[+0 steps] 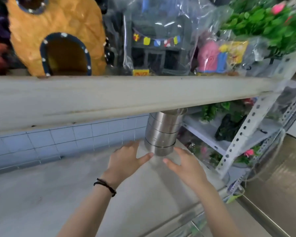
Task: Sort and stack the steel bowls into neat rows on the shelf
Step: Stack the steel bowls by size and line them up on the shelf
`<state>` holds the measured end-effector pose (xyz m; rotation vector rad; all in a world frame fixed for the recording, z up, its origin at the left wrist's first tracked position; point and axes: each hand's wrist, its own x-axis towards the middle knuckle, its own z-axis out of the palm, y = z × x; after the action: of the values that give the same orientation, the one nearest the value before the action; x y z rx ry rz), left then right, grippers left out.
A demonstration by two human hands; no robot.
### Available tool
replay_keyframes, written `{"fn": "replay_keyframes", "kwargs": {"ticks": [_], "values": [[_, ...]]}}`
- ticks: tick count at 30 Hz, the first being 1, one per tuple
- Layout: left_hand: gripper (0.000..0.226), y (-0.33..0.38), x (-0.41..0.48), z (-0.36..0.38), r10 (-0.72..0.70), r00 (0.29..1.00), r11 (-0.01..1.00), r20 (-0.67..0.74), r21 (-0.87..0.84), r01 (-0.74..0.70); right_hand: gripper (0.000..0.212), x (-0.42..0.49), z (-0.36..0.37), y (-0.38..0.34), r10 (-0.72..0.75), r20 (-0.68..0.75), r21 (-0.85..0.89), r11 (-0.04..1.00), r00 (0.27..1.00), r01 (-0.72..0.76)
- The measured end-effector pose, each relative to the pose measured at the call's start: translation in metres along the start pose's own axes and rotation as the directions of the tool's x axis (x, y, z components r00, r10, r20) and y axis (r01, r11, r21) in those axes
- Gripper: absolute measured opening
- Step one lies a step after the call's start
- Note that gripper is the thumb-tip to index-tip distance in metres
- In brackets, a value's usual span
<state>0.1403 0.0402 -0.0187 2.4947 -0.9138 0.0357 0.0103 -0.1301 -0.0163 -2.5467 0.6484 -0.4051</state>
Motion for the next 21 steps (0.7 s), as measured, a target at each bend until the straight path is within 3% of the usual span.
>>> {"fn": "replay_keyframes", "kwargs": {"ticks": [5,8,10,14,19,21], "values": [[0.095,0.02,0.036,0.028,-0.042,0.999,0.955,-0.008,-0.295,0.038,0.074,0.045,0.005,0.03,-0.069,-0.07,0.233,0.969,0.995,0.083],[0.103,0.036,0.057,0.045,-0.065,0.995,0.865,-0.07,-0.502,0.021,0.096,0.069,0.01,0.044,-0.055,-0.037,0.403,0.913,0.998,0.065],[0.1,0.048,0.067,0.052,-0.086,0.986,0.787,-0.143,-0.617,-0.02,0.099,0.086,0.011,0.05,-0.096,-0.066,0.474,0.873,0.993,0.116],[0.082,0.062,0.08,0.062,-0.182,0.959,0.684,-0.218,-0.729,-0.036,0.096,0.108,0.015,0.055,-0.183,-0.068,0.609,0.771,0.981,0.186],[0.096,0.068,0.08,0.074,-0.216,0.955,0.598,-0.203,-0.801,-0.035,0.084,0.117,0.024,0.055,-0.271,-0.053,0.691,0.685,0.961,0.231],[0.102,0.07,0.079,0.079,-0.231,0.951,0.597,-0.207,-0.802,-0.03,0.092,0.119,0.029,0.054,-0.268,-0.058,0.722,0.654,0.962,0.226]]}}
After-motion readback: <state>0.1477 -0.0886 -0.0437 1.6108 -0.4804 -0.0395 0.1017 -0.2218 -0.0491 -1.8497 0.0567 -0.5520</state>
